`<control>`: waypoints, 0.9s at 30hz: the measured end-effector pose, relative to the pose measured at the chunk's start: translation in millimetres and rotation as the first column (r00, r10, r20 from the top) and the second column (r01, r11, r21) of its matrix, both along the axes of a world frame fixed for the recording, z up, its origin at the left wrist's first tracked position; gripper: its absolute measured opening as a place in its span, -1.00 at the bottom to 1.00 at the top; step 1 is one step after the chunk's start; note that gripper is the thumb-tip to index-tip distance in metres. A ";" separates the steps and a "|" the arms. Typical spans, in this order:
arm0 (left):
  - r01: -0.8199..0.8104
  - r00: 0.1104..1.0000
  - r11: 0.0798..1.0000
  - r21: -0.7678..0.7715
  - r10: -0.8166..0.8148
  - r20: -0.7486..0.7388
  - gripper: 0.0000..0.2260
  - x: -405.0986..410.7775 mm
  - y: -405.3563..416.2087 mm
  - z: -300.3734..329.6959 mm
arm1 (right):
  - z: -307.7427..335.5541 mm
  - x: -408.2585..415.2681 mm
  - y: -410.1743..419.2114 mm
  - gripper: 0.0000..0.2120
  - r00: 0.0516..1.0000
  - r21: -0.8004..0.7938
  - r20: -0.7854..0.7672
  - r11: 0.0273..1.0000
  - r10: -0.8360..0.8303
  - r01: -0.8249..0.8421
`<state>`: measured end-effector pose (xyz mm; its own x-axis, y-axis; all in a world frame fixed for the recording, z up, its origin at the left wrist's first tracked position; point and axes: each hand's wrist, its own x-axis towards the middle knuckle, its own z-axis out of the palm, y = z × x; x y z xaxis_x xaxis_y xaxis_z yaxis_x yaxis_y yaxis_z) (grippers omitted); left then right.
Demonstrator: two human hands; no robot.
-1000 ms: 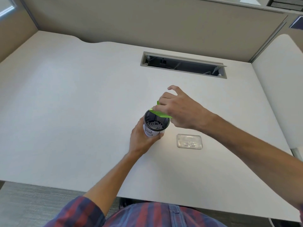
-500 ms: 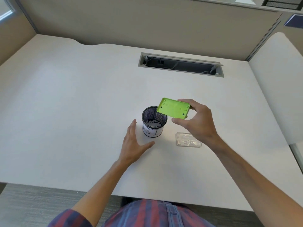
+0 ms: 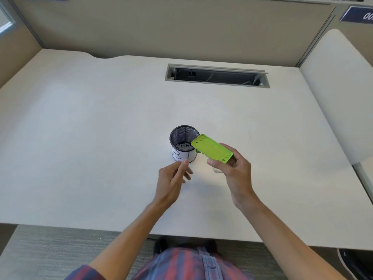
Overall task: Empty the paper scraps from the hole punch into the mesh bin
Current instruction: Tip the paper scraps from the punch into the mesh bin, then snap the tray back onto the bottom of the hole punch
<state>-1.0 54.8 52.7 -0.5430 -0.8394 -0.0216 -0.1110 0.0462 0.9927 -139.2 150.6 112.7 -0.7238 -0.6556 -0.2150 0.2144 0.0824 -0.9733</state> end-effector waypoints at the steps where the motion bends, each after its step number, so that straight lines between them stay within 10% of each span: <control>1: 0.014 1.000 1.000 0.024 -0.013 -0.021 -0.47 -3.3 2.9 4.5 | -0.7 5.1 0.9 -0.49 1.000 0.002 0.001 1.000 0.008 -0.008; 10: 0.080 0.996 0.954 0.288 -0.064 -0.066 -0.50 -22.4 21.0 33.7 | -4.7 44.8 4.4 -0.59 0.988 -0.114 0.151 0.993 0.022 -0.005; 17: 0.000 0.993 0.882 0.472 0.054 -0.102 -0.46 -10.3 14.3 34.6 | -7.3 34.5 24.3 -0.64 0.910 0.060 -0.349 0.975 0.222 -0.215; 21: 0.044 0.983 0.868 0.494 0.052 -0.178 -0.51 -5.0 14.5 32.7 | -33.9 -17.3 22.8 -0.63 0.435 0.323 -0.851 0.946 0.294 -0.006; 27: 0.076 0.977 0.844 0.531 0.042 -0.208 -0.50 0.5 21.1 31.2 | -62.4 -66.1 24.1 -0.45 0.191 0.738 -0.672 0.670 0.716 0.083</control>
